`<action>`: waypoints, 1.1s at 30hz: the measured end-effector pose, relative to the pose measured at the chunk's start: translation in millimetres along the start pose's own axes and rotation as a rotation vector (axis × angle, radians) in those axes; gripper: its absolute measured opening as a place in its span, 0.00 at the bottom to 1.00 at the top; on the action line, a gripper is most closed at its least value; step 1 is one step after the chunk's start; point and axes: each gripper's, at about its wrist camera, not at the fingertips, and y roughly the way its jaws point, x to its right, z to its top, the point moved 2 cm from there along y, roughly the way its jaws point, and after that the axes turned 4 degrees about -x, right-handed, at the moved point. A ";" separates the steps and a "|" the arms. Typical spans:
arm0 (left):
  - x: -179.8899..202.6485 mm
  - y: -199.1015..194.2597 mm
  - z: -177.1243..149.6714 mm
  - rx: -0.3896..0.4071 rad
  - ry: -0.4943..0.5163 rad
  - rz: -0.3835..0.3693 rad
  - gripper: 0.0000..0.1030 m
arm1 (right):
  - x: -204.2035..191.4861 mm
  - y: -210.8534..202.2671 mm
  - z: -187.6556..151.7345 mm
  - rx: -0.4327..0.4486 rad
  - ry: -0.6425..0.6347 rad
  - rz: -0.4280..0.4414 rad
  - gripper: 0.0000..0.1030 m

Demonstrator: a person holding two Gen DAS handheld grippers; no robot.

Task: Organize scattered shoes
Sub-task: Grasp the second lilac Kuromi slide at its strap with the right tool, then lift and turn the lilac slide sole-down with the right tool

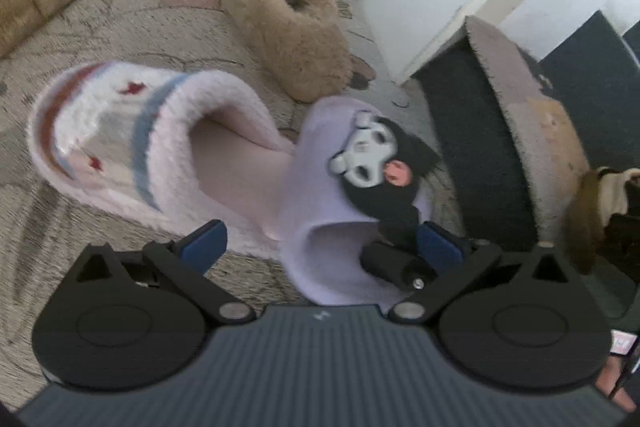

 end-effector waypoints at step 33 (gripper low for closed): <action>-35.8 -98.1 -26.9 0.197 -0.163 -0.047 1.00 | -74.8 -13.9 0.3 0.133 -0.142 0.239 0.50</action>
